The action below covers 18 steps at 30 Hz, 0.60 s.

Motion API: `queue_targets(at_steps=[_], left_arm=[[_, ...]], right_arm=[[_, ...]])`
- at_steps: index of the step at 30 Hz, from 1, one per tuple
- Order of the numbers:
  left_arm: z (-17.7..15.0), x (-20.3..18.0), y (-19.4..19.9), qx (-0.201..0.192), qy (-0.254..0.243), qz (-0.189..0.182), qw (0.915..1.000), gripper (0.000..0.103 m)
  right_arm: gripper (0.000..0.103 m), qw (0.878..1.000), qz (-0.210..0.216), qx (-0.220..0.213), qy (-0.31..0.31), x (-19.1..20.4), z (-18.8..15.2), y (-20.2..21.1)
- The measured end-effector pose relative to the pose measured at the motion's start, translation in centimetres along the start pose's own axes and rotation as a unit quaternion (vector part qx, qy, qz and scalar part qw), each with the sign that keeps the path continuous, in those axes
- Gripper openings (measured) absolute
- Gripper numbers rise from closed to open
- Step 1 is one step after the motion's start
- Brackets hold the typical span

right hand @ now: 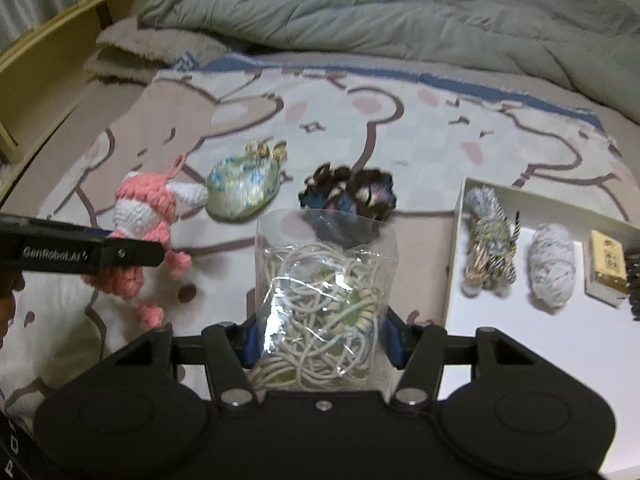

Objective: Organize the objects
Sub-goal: 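Lift the pink doll and clear cord bag and carry them toward the white box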

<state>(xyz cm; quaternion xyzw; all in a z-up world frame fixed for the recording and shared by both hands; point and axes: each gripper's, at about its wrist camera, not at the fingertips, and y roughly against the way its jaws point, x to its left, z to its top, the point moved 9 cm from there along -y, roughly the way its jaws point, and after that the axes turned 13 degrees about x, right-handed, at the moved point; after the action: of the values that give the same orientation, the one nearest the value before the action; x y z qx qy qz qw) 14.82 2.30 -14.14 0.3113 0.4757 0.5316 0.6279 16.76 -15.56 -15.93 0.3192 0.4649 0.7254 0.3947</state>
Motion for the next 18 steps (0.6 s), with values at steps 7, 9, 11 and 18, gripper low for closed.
queue_targets(at_steps=[7, 9, 11, 18], left_arm=[[-0.1, -1.1, 2.3, -0.032, -0.019, 0.0, 0.9993, 0.042], [-0.2, -1.4, 2.9, -0.039, -0.02, 0.0, 0.9991, 0.042], [-0.2, -1.7, 3.3, -0.046, -0.026, 0.003, 0.9986, 0.042], [0.0, -2.9, 4.4, -0.065, -0.035, 0.005, 0.9973, 0.042]], right_arm=[[0.058, 0.999, -0.005, -0.041, -0.011, -0.2, 0.6, 2.5], [0.058, 0.999, -0.007, -0.049, -0.015, -0.3, 0.7, 3.0], [0.058, 0.998, -0.007, -0.057, -0.017, -0.4, 0.8, 3.5], [0.058, 0.996, -0.007, -0.085, -0.018, -0.6, 0.8, 5.4]])
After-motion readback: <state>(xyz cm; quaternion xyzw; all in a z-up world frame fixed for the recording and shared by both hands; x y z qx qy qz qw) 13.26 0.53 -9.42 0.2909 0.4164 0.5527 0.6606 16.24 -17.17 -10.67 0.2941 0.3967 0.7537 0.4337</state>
